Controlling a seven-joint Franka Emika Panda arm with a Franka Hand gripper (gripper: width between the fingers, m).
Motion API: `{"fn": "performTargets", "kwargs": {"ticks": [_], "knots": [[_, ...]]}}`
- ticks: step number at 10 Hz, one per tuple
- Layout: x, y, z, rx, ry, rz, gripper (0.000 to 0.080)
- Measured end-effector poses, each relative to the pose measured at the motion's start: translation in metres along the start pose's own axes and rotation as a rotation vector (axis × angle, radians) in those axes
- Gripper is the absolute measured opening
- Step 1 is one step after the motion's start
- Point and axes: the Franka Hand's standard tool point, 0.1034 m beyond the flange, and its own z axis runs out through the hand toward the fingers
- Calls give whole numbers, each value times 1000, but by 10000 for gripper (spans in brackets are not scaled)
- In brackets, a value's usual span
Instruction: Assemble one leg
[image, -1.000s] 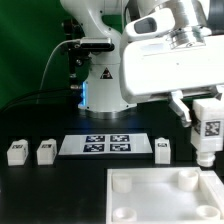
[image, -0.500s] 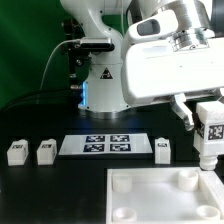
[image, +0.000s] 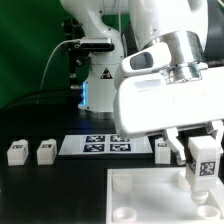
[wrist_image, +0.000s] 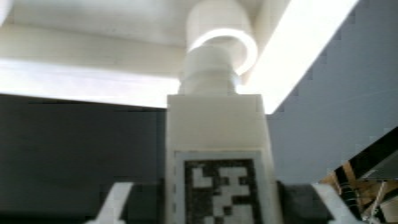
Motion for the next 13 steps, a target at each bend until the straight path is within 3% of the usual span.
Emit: {"fn": "performTargets", "kwargs": {"ticks": [6,13], "knots": [[-7,-13,10,14,-6,-6,291],[-14,-7,21,8,6,2,291]]}}
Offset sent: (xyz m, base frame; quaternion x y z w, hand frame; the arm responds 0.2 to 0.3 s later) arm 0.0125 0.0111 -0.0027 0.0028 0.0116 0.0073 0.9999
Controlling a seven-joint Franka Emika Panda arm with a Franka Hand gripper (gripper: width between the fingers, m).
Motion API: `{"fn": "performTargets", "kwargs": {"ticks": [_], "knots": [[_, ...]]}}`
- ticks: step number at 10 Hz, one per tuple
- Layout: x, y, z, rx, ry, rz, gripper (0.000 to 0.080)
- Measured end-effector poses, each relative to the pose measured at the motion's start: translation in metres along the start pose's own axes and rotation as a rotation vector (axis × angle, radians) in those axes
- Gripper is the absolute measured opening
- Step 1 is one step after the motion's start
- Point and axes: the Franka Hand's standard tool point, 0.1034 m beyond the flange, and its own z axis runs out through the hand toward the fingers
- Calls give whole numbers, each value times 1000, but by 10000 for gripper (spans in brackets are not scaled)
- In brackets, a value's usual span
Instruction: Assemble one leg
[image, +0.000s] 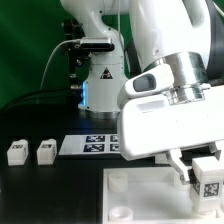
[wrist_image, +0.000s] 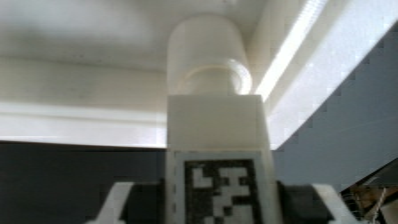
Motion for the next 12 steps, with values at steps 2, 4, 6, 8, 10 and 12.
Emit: {"fn": "performTargets", "kwargs": {"ticks": [2,4,6,8,10,12], "knots": [[-1,0,0,-2,10,2,291],[-1,-2,0,-1,8,5,291],[-3,-3,1,5,-24,12,291],[-5,-3,2,6,-32,12,520],[-6,-3,2,7,-35,12,624],[-6,-3,3,7,-36,12,642]]}}
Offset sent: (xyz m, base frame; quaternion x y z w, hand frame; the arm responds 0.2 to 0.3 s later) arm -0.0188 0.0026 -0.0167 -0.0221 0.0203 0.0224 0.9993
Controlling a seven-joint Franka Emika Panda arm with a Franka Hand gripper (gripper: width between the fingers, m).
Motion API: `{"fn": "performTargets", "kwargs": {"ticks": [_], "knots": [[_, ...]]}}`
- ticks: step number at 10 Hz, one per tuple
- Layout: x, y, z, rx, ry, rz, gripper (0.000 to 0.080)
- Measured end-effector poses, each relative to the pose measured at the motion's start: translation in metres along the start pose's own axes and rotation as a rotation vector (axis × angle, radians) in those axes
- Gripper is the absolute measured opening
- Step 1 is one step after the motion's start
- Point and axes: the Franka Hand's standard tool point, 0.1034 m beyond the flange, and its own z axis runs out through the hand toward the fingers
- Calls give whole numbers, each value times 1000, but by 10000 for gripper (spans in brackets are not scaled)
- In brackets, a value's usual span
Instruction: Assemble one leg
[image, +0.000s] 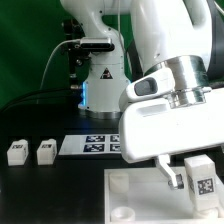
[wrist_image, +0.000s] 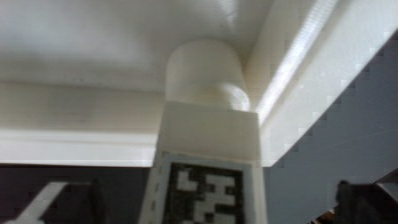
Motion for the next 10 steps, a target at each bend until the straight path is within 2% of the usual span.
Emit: {"fn": "performTargets", "kwargs": {"ticks": [6,8,9,10], "knots": [[-1,0,0,2,-9,1,649],[13,-4,-11,25,-101,-1,649],[18,-1,-12,24,-104,-7,649],[9,-4,-10,52,-228,2,649]]}}
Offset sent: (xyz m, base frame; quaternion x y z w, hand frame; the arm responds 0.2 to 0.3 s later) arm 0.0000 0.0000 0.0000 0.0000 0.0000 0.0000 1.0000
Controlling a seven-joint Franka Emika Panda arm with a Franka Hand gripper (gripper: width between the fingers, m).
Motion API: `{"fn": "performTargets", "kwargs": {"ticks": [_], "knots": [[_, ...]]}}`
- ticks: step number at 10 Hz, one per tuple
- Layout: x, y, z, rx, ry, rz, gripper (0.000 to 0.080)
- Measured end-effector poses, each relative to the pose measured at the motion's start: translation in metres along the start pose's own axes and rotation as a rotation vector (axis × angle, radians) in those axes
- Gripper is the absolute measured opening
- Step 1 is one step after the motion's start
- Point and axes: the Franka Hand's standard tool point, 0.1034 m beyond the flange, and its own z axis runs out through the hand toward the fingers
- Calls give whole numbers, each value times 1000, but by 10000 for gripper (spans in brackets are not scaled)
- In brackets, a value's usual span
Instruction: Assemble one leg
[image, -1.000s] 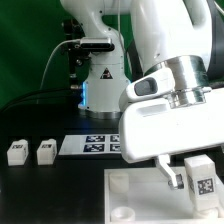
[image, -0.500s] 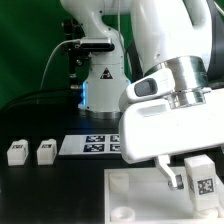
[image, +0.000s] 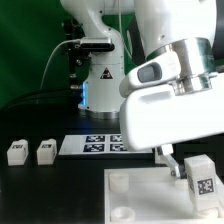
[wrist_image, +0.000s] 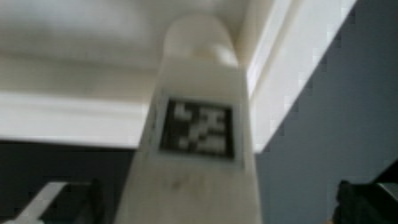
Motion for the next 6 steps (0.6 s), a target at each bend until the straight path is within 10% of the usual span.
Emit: {"fn": "performTargets", "kwargs": {"ticks": [4,6], "knots": [[3,-6,-6,85,-412,33,649],[14,-1,-3,92,-424,31,649]]}}
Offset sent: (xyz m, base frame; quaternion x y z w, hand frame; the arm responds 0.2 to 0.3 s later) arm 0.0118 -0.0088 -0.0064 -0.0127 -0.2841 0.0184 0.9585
